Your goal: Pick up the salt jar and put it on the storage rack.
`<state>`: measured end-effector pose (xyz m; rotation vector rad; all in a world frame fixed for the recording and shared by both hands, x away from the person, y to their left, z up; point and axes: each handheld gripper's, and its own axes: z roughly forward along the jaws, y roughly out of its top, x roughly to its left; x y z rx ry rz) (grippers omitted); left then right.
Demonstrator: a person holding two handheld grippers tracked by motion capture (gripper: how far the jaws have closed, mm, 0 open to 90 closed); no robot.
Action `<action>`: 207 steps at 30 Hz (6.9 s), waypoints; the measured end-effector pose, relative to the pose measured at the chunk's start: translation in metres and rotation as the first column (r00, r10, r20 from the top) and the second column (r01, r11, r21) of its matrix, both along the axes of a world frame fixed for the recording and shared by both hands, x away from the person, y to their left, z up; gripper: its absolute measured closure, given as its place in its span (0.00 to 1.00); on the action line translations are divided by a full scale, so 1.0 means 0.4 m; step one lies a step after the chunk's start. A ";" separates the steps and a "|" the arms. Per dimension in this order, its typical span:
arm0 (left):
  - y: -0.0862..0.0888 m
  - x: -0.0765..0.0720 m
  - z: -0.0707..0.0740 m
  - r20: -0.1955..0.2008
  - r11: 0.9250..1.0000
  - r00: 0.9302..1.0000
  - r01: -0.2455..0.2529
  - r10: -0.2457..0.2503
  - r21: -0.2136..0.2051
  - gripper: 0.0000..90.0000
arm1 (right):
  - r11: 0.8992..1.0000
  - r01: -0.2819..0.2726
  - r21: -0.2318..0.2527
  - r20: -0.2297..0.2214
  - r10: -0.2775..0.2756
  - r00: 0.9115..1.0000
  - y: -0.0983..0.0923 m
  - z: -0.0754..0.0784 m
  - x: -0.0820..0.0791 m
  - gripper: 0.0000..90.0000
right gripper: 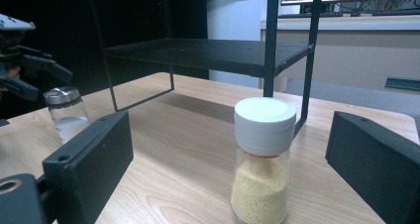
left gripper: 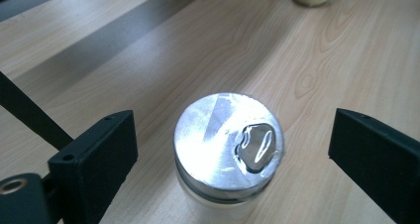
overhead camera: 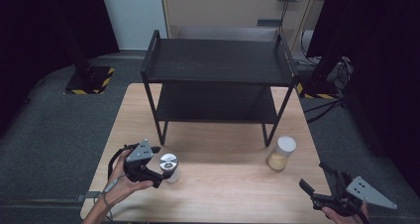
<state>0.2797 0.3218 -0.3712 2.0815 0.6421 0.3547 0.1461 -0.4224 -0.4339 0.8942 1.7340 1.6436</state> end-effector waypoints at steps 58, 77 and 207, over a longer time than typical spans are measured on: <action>-0.038 -0.004 0.165 0.088 0.993 0.996 0.023 -0.013 -0.113 0.37 | 1.000 0.004 0.004 0.000 -0.004 1.000 0.000 -0.002 0.000 0.05; -0.064 0.024 0.455 0.089 0.992 0.995 0.059 -0.049 -0.116 0.37 | 1.000 0.003 0.006 -0.001 -0.003 1.000 0.000 -0.002 0.001 0.05; 0.051 -0.084 0.439 0.262 0.942 0.956 -0.041 0.134 -0.333 0.03 | 1.000 -0.014 0.003 0.004 0.014 1.000 0.003 0.001 -0.007 0.06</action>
